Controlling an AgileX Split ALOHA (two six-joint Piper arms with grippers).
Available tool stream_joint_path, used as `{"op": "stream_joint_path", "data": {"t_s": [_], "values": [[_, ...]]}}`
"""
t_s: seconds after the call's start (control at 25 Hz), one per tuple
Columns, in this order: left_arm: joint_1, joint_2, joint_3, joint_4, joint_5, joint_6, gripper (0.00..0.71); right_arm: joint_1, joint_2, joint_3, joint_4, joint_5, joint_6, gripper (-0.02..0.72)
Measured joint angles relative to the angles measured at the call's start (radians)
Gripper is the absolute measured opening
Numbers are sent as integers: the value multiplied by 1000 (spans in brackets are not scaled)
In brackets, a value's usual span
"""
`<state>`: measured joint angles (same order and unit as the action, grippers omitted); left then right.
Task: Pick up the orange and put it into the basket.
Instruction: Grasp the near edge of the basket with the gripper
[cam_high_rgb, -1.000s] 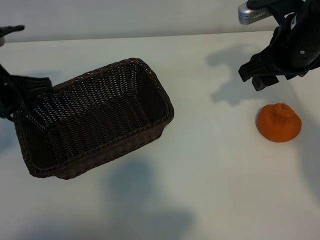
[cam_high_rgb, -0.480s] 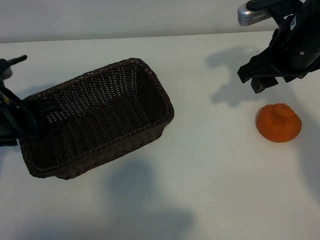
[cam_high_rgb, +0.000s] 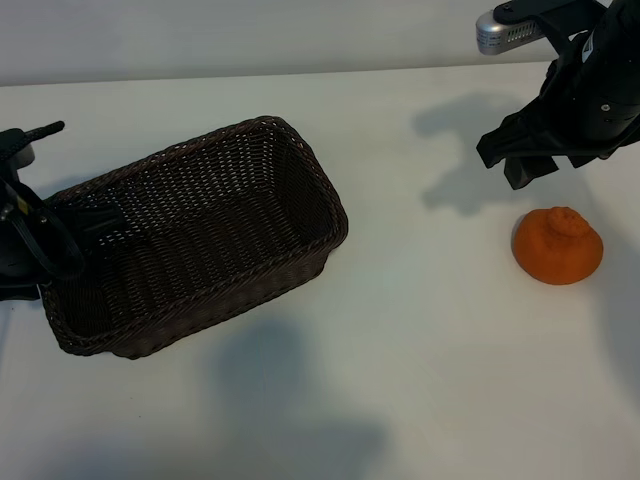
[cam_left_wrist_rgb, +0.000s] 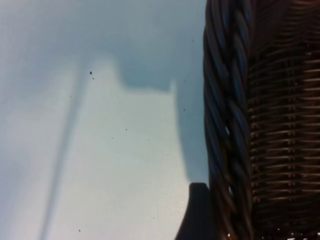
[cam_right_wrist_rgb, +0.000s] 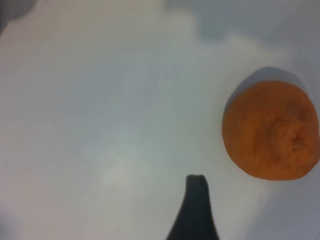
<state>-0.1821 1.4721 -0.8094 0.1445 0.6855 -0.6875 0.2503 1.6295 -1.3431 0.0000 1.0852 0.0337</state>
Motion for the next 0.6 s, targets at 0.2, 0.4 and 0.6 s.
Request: {"op": "stream_joint_path", "data": {"t_s": [0.2, 0.4, 0.6], "values": [[0, 22, 1, 0, 3, 0, 590, 0, 0, 0, 0, 4, 0, 572], [0, 40, 51, -2, -45, 0, 590, 0, 0, 0, 0, 9, 0, 572], [30, 62, 98, -25, -92, 19, 590, 0, 0, 0, 0, 11, 0, 572]]}}
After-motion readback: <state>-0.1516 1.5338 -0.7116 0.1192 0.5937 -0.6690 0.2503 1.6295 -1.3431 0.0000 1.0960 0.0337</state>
